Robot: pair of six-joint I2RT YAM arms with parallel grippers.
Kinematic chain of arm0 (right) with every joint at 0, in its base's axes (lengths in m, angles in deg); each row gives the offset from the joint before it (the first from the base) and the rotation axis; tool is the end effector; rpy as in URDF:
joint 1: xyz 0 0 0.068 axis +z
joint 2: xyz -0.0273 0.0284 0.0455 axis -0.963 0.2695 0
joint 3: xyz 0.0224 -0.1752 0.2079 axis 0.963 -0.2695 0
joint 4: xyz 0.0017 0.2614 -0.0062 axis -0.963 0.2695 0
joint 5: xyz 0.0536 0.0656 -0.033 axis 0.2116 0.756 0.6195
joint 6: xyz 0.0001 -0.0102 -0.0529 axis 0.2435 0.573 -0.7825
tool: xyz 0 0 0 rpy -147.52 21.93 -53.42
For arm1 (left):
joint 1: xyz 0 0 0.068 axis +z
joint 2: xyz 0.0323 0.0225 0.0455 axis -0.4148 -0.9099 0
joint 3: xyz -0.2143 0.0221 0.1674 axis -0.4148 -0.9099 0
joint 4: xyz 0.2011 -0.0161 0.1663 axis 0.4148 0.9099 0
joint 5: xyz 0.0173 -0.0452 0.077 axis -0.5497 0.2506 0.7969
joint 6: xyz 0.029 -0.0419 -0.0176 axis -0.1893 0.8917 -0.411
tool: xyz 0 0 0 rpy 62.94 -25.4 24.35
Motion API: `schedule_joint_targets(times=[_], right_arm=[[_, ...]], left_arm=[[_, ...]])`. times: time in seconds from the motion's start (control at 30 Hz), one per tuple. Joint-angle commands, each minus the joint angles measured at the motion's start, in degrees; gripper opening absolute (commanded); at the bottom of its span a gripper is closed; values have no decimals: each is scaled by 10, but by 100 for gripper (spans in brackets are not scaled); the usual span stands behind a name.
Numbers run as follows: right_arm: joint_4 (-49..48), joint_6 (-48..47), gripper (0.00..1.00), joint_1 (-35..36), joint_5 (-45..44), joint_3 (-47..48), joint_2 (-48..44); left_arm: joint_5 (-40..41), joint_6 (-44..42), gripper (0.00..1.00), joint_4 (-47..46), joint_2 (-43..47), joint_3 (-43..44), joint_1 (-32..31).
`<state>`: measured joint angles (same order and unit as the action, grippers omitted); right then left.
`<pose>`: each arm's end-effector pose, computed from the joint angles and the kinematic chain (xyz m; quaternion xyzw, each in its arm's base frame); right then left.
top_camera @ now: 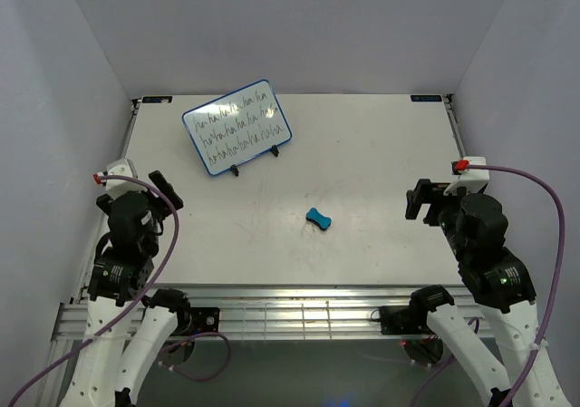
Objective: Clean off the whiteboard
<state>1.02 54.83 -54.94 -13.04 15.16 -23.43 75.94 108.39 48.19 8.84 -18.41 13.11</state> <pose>0.0919 0.0210 0.3657 0.0126 0.7851 0.0237 0.6188 0.1071 -0.0042 0.3430 -0.1967 0.7845 0.0508 0.5859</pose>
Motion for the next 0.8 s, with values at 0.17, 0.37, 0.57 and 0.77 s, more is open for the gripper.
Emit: schedule_joint_targets(times=[0.17, 0.37, 0.57, 0.77], right_arm=[[-28, 13, 90, 3, 5, 4, 5], [-94, 17, 90, 3, 86, -22, -30], [-100, 16, 90, 3, 156, -25, -16], [-115, 8, 90, 2, 239, -31, -17]], left_arm=[[-122, -47, 98, -4, -1, 52, 2], [-201, -36, 98, -50, -110, 97, 2], [-258, -68, 98, -206, -271, 171, 34], [-565, -27, 98, -318, -527, 285, 251]])
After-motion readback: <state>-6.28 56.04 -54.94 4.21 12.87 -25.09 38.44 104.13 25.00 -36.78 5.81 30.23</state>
